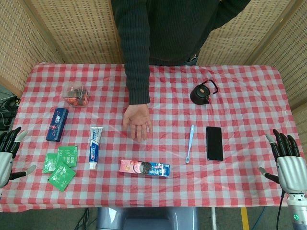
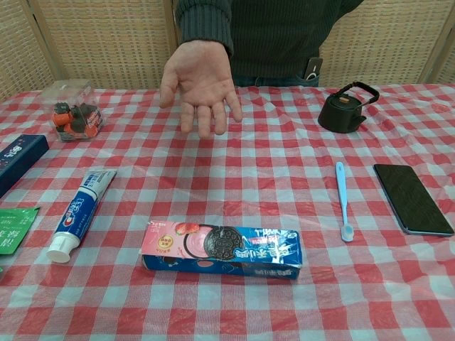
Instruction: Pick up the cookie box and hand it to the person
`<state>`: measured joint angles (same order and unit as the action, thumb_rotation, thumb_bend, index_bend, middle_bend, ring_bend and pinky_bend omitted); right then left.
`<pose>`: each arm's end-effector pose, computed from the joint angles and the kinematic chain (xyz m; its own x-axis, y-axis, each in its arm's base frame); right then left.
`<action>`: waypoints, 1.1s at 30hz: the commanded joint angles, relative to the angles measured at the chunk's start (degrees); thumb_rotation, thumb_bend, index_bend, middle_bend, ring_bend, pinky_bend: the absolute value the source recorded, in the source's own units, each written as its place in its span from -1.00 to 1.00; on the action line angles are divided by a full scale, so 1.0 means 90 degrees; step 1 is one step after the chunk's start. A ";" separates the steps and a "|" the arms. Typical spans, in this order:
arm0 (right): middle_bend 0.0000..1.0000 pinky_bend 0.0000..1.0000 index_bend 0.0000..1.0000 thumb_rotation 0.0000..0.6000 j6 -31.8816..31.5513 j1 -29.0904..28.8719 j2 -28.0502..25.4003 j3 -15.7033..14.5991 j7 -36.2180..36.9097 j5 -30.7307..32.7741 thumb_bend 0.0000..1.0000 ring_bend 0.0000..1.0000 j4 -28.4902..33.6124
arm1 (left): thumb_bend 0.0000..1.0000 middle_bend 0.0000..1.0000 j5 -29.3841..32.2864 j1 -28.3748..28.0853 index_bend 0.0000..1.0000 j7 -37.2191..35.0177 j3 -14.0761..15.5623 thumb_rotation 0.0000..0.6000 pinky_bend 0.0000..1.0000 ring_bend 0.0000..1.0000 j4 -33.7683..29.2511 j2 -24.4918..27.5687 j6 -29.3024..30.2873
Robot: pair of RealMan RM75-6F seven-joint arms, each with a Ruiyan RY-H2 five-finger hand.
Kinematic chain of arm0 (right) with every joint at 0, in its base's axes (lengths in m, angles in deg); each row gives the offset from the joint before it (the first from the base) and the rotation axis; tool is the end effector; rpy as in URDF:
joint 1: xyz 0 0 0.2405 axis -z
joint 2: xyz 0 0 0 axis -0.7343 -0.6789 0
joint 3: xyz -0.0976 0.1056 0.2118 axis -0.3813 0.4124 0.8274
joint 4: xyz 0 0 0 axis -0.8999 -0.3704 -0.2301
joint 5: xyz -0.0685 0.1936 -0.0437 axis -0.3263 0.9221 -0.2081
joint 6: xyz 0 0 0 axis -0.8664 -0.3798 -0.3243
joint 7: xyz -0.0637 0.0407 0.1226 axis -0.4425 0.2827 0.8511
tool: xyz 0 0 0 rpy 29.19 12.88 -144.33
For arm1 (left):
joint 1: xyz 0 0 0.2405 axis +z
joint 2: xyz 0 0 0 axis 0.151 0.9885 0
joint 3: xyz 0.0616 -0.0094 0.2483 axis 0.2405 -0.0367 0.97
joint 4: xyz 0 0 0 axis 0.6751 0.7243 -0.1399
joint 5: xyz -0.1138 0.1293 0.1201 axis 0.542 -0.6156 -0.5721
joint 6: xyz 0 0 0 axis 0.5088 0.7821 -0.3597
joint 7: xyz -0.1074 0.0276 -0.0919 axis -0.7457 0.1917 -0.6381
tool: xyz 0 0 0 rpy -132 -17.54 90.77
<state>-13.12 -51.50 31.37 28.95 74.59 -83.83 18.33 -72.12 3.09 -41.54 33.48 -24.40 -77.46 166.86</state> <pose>-0.3065 -0.1842 0.1690 0.4598 0.1161 0.8804 -0.8822 -0.0535 0.4678 -0.3109 0.1810 0.1627 0.3984 0.0029 0.9172 0.9157 -0.0585 -0.3975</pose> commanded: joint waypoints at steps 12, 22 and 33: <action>-1.00 -1.00 -1.00 1.00 0.0010 0.0009 -0.0053 0.0030 -0.0066 0.0073 -1.00 -1.00 0.0100 | -1.00 -1.00 -0.1102 -0.0659 -1.00 0.0756 0.0406 1.00 -1.00 -1.00 0.0088 -0.0417 -0.0831; -1.00 -1.00 -1.00 1.00 0.0168 -0.0024 -0.0038 0.0143 -0.0107 0.0390 -1.00 -1.00 0.0028 | -1.00 -1.00 -0.1709 -0.1998 -1.00 0.1220 0.0376 1.00 -1.00 -1.00 0.0113 -0.1589 -0.2513; -1.00 -1.00 -1.00 1.00 0.0331 -0.0060 -0.0014 0.0315 -0.0105 0.0802 -1.00 -1.00 -0.0136 | -1.00 -1.00 -0.0533 -0.3376 -0.97 0.1977 -0.0426 1.00 -0.97 -1.00 0.0132 -0.2881 -0.4467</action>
<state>-10.29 -51.99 31.24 31.62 73.54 -76.86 17.26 -80.17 -24.41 -26.04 31.90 -23.91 -100.24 129.93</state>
